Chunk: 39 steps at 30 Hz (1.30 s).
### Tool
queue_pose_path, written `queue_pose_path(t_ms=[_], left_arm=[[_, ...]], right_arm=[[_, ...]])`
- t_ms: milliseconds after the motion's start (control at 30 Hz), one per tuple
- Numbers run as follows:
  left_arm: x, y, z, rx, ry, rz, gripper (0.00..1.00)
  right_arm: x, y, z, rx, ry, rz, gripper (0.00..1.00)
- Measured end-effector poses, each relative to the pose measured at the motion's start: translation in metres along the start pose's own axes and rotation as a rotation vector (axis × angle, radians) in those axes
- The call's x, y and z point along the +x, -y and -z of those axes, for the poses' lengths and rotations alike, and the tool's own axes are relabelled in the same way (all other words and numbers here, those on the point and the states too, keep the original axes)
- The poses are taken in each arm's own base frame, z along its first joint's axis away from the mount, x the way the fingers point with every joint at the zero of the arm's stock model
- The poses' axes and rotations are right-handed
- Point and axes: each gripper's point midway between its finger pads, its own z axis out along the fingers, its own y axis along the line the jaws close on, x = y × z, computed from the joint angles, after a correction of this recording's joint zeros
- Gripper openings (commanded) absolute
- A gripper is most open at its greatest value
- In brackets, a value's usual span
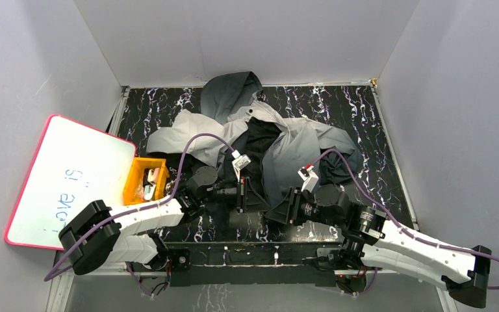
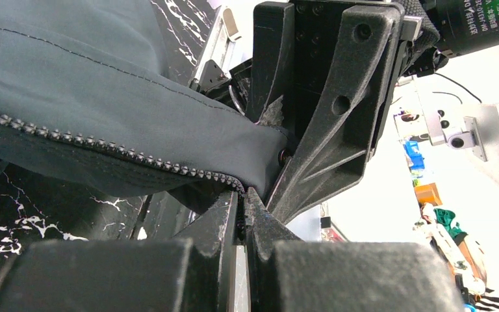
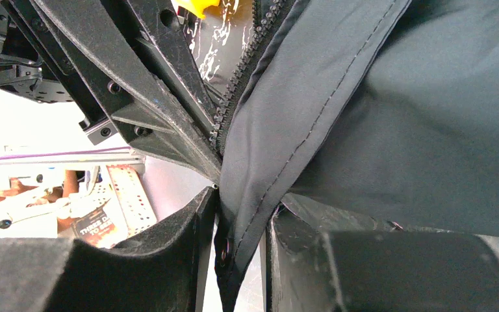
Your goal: Zip up the jacket
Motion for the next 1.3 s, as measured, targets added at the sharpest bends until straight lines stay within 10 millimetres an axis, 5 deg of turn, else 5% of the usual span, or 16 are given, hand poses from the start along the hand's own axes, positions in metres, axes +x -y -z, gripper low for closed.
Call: queue_pose_path(t_ms=[200, 400, 633, 967, 1300], left_arm=[[-0.002, 0.003, 0.0, 0.014, 0.006, -0.005, 0.0], [-0.002, 0.004, -0.001, 0.023, 0.007, -0.011, 0.0], [-0.002, 0.004, -0.001, 0.023, 0.005, -0.01, 0.0], [-0.006, -0.014, 0.006, -0.109, 0.037, -0.024, 0.66], [-0.064, -0.001, 0.046, -0.412, 0.155, -0.157, 0.73]], right_arm=[[-0.002, -0.006, 0.0, -0.029, 0.005, -0.001, 0.26], [-0.001, -0.005, 0.0, -0.046, 0.015, -0.016, 0.0], [0.0, -0.004, 0.0, -0.047, 0.015, -0.021, 0.0], [-0.005, -0.002, 0.001, -0.036, 0.044, -0.005, 0.0], [-0.018, 0.031, -0.013, 0.196, 0.047, 0.141, 0.0]])
